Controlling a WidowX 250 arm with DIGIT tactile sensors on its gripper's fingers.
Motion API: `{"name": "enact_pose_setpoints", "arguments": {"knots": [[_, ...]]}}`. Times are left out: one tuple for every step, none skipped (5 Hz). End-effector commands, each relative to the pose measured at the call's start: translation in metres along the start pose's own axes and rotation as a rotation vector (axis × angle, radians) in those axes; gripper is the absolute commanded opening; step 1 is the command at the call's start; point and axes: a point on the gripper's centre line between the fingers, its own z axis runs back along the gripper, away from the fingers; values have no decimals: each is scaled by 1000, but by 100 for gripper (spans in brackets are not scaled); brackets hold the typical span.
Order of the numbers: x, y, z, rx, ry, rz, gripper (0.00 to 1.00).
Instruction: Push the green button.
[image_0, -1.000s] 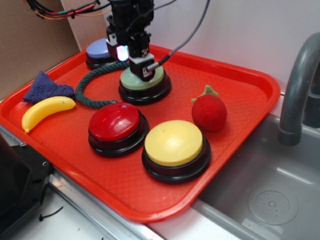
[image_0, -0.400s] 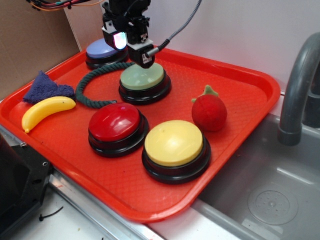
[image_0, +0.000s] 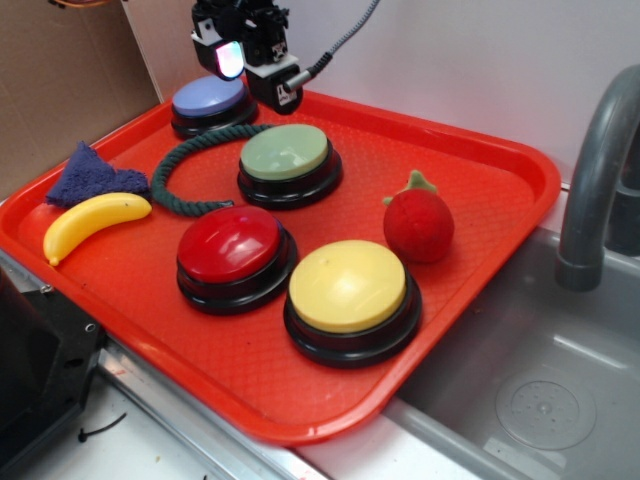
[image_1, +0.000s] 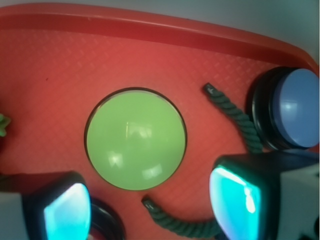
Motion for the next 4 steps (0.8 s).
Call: {"name": "enact_pose_setpoints", "arguments": {"knots": [[9, 3, 30, 24, -97, 22, 100], [8, 4, 36, 21, -107, 31, 100], [7, 4, 41, 14, -131, 37, 100], [4, 4, 48, 25, -137, 45, 100]]}}
